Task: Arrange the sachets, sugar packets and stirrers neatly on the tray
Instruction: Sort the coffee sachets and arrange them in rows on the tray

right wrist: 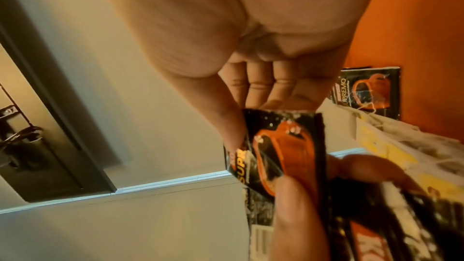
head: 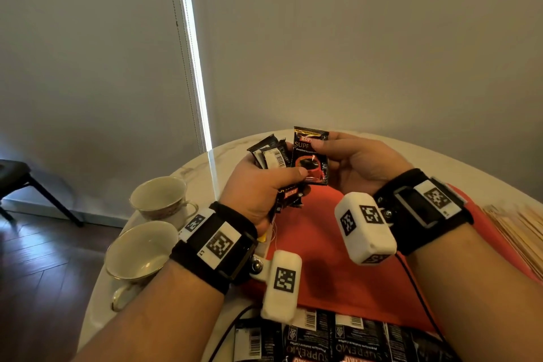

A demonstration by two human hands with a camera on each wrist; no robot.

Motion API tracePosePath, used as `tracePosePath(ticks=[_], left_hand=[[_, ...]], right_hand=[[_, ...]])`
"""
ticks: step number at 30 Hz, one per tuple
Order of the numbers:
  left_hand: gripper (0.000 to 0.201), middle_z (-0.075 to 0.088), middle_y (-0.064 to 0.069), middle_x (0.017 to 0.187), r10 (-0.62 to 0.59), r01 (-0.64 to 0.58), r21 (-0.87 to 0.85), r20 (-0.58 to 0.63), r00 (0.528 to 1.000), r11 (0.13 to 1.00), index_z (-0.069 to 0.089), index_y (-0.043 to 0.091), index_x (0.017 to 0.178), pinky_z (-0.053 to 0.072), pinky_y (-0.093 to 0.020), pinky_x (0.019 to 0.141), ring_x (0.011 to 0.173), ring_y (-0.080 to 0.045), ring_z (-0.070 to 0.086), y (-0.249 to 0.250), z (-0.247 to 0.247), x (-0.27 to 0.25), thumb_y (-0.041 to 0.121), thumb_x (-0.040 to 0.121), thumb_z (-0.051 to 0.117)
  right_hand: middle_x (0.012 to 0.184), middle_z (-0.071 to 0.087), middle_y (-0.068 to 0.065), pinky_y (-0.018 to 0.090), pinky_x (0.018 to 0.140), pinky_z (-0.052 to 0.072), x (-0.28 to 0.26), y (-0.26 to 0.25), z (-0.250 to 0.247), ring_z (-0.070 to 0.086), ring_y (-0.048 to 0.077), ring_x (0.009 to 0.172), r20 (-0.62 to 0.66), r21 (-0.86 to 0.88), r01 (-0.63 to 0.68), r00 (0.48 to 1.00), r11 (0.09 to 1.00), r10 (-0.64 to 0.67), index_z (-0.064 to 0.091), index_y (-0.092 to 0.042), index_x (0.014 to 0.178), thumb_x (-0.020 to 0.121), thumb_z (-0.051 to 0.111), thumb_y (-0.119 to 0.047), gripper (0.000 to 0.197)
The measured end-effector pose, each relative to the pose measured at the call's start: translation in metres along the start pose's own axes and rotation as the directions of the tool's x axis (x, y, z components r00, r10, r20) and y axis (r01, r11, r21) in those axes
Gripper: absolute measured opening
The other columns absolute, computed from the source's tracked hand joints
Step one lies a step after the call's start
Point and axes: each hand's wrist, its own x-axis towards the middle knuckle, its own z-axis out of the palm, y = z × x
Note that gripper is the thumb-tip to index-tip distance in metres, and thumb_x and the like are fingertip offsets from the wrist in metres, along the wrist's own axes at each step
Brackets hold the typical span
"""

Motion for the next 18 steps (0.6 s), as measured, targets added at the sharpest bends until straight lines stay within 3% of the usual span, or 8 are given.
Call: tracePosePath(ticks=[3, 5, 8, 10, 12, 15, 18], left_hand=[[0.045, 0.074, -0.029, 0.109, 0.015, -0.015, -0.011, -0.006, 1.000, 1.000, 0.066, 0.000, 0.126, 0.062, -0.043, 0.072, 0.096, -0.045, 0.074, 0.000, -0.002, 0.001, -0.011, 0.083, 0.072], [0.046, 0.073, -0.030, 0.109, 0.029, -0.030, -0.032, -0.035, 0.999, 0.999, 0.065, -0.001, 0.127, 0.063, -0.045, 0.071, 0.096, -0.046, 0.074, 0.000, -0.002, 0.003, -0.013, 0.082, 0.071], [0.044, 0.074, -0.030, 0.108, 0.038, -0.045, -0.061, -0.102, 0.994, 0.997, 0.064, -0.002, 0.124, 0.061, -0.061, 0.083, 0.097, -0.049, 0.073, -0.002, -0.001, 0.004, -0.015, 0.082, 0.071], [0.042, 0.074, -0.030, 0.108, 0.045, -0.060, -0.101, -0.142, 0.989, 0.993, 0.064, -0.002, 0.122, 0.064, -0.054, 0.077, 0.092, -0.044, 0.075, -0.001, -0.001, 0.004, -0.015, 0.083, 0.070], [0.039, 0.075, -0.027, 0.106, 0.046, -0.073, -0.142, -0.186, 0.982, 0.987, 0.064, 0.000, 0.120, 0.064, -0.043, 0.067, 0.088, -0.039, 0.076, 0.000, -0.001, 0.004, -0.012, 0.084, 0.072], [0.026, 0.074, -0.019, 0.094, 0.035, -0.097, -0.213, -0.277, 0.960, 0.972, 0.064, 0.007, 0.111, 0.061, -0.035, 0.059, 0.078, -0.030, 0.073, 0.002, -0.004, 0.007, -0.001, 0.089, 0.075], [0.018, 0.071, -0.013, 0.090, 0.012, -0.108, -0.277, -0.326, 0.945, 0.955, 0.064, 0.010, 0.105, 0.058, -0.033, 0.057, 0.072, -0.026, 0.069, 0.004, -0.006, 0.011, 0.004, 0.092, 0.075]], right_hand=[[0.104, 0.073, 0.016, 0.040, 0.076, 0.059, 0.001, 0.004, 0.004, 0.069, 0.028, 0.085, -0.078, 0.021, -0.005, 0.997, 1.000, 0.006, 0.068, -0.003, 0.118, 0.086, 0.073, -0.014, 0.034], [0.095, 0.071, 0.012, 0.034, 0.064, 0.052, 0.004, 0.005, 0.005, 0.064, 0.023, 0.073, -0.124, 0.020, 0.015, 0.992, 1.000, -0.012, 0.069, -0.003, 0.119, 0.089, 0.073, -0.022, 0.036], [0.098, 0.073, 0.012, 0.030, 0.061, 0.054, 0.005, 0.003, 0.004, 0.067, 0.019, 0.072, -0.114, -0.095, 0.067, 0.990, 0.993, -0.078, 0.069, -0.004, 0.118, 0.095, 0.067, -0.022, 0.029], [0.093, 0.076, 0.012, 0.027, 0.059, 0.057, 0.004, 0.003, 0.005, 0.070, 0.017, 0.068, -0.045, -0.215, 0.078, 0.995, 0.974, -0.089, 0.071, -0.005, 0.108, 0.094, 0.065, -0.006, 0.014], [0.083, 0.075, 0.010, 0.025, 0.056, 0.058, 0.004, 0.004, 0.003, 0.069, 0.016, 0.063, -0.050, -0.243, 0.078, 0.994, 0.967, -0.093, 0.069, -0.006, 0.097, 0.092, 0.063, 0.006, 0.015], [0.076, 0.073, 0.008, 0.025, 0.054, 0.055, 0.015, 0.007, -0.007, 0.068, 0.015, 0.060, -0.194, -0.132, 0.057, 0.977, 0.990, -0.082, 0.065, -0.008, 0.093, 0.091, 0.064, 0.007, 0.016], [0.069, 0.070, 0.006, 0.024, 0.050, 0.050, 0.034, 0.019, -0.024, 0.061, 0.015, 0.058, -0.342, -0.153, -0.098, 0.939, 0.983, 0.041, 0.067, -0.006, 0.095, 0.091, 0.066, 0.003, 0.011]])
